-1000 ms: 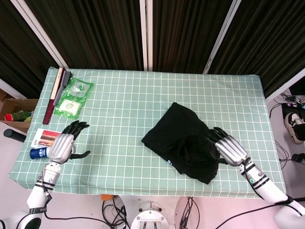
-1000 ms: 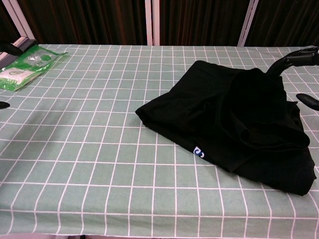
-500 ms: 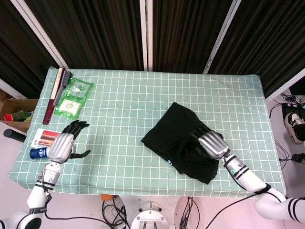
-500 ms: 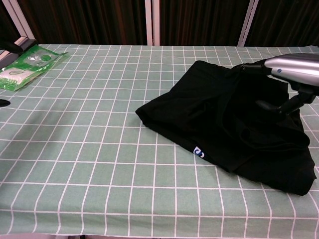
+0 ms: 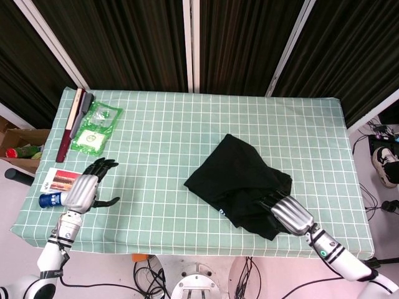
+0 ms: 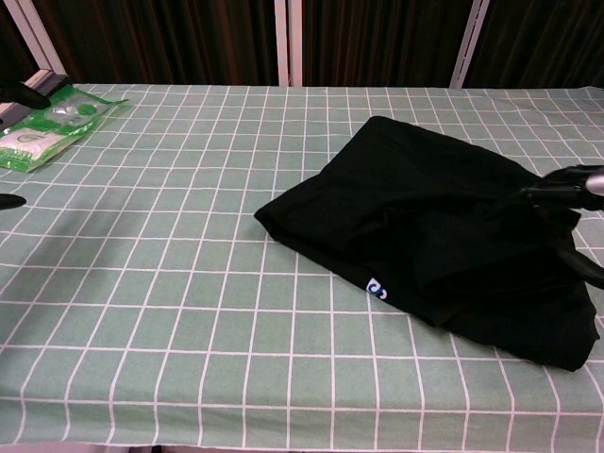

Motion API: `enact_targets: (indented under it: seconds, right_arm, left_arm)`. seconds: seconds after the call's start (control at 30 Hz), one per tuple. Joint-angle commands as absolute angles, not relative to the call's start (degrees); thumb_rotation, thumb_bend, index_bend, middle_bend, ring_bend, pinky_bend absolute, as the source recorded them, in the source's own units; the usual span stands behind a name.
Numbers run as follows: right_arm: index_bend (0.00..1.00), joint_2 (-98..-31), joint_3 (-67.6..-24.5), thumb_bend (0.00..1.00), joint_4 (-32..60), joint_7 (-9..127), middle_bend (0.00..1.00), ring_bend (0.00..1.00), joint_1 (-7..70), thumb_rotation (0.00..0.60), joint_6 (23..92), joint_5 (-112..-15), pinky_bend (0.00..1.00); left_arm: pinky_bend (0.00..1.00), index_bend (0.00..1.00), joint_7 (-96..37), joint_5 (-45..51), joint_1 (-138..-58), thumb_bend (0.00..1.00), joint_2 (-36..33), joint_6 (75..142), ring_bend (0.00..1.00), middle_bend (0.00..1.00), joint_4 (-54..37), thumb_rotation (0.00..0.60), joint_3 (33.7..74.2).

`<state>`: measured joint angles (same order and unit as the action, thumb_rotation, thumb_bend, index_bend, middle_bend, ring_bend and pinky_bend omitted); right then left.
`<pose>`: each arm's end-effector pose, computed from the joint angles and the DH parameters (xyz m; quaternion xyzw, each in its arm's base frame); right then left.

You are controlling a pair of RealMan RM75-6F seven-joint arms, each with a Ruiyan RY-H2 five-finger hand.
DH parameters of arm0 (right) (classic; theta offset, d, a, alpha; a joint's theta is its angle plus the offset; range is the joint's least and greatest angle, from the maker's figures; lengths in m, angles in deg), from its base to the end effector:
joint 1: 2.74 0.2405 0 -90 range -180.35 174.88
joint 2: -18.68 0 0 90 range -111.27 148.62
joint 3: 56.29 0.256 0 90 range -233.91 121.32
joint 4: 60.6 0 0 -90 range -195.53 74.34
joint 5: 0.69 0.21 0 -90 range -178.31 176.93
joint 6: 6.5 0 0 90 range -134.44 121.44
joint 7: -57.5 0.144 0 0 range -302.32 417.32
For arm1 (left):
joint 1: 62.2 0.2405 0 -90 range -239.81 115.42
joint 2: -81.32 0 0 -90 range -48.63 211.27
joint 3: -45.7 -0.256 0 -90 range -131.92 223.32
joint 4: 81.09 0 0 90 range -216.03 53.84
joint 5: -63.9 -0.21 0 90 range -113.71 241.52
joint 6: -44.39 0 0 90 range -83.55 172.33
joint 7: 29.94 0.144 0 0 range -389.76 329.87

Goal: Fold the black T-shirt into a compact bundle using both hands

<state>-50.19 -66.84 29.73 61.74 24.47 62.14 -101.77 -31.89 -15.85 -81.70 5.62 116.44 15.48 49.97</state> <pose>-0.2429 -0.2164 0.0599 0.8111 -0.3453 0.3556 0.3104 -0.2351 0.2461 0.0654 -0.6109 -0.4836 -0.4550 0.4311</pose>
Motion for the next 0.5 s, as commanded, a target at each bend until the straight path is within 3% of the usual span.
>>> enact_targets:
  seconds: [0.03,0.33,0.5]
  right_arm:
    - [0.22,-50.5,-68.1,0.61,26.4,62.7,0.31,0.24,22.6,0.6,61.9,-101.8,0.24]
    - [0.22,-51.9,-65.4,0.59,22.0,60.2,0.3,0.24,21.1,0.6,60.1,-96.5,0.25]
    - [0.22,-51.0,-63.6,0.48,22.9,61.6,0.3,0.24,20.1,0.6,63.9,-96.6,0.25]
  left_arm:
    - [0.15,0.19,-31.8,-15.8,-81.9,0.14,5.5,116.1,0.06,0.14,15.4,0.6,50.1]
    - [0.15,0.19,-31.4,-16.2,-82.1,0.14,5.5,116.3,0.06,0.14,15.7,0.6,50.4]
    - [0.15,0.19,-31.5,-16.1,-81.6,0.14,5.8,116.5,0.06,0.14,15.3,0.6,50.1]
